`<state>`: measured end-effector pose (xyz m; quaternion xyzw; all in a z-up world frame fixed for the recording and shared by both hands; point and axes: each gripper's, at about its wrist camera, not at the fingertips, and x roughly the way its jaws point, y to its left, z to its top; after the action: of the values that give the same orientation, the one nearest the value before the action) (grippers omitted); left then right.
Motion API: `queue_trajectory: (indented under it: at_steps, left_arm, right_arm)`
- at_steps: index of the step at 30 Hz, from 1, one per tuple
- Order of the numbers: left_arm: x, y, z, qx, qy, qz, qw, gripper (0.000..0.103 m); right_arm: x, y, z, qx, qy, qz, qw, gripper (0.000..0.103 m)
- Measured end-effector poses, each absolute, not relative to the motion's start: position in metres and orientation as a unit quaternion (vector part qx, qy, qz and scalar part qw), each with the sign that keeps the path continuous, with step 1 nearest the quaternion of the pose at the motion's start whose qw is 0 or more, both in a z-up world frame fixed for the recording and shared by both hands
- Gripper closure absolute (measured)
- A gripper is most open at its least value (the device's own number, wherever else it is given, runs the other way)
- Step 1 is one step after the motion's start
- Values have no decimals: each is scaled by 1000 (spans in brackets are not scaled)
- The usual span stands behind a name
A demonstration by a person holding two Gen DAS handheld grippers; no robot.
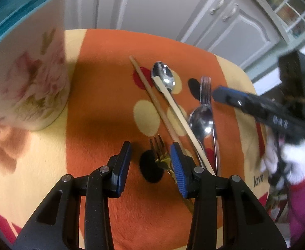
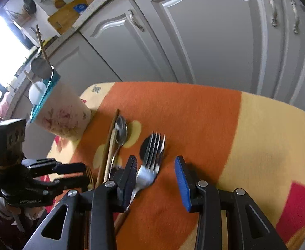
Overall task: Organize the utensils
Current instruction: 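Close the left tool on a steel spoon while the right tool grasps a steel fork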
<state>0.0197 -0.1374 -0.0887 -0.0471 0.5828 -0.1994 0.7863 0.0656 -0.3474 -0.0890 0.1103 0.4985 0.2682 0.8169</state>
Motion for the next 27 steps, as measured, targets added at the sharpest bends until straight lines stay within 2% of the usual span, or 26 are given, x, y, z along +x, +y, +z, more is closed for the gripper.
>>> queue_trajectory:
  at_steps: [12,13,14,17,21,27]
  left_arm:
    - [34,-149,-90,-11,588,-247,770,90]
    - [34,-151,-90,-3,586,-252,770,90]
    - [32,-152,-90,2,585,-254,770,92]
    - [29,-157,-90,15,585,-261,768,99]
    - [27,-157,-88,7,585,-259,769,100]
    - [21,-146,-79,-16,581,-252,774,102]
  right_arm:
    - [86,-345,-104,130,482,341,797,67]
    - [86,-345,-104,132,482,341,796,70]
    - [87,-345,-105,134,485,340,795,79]
    - [87,-340,-105,125,493,331,795,95]
    - [75,-335,-96,98,489,322,804,100]
    - [48,-356,-70,101,469,284,830,100]
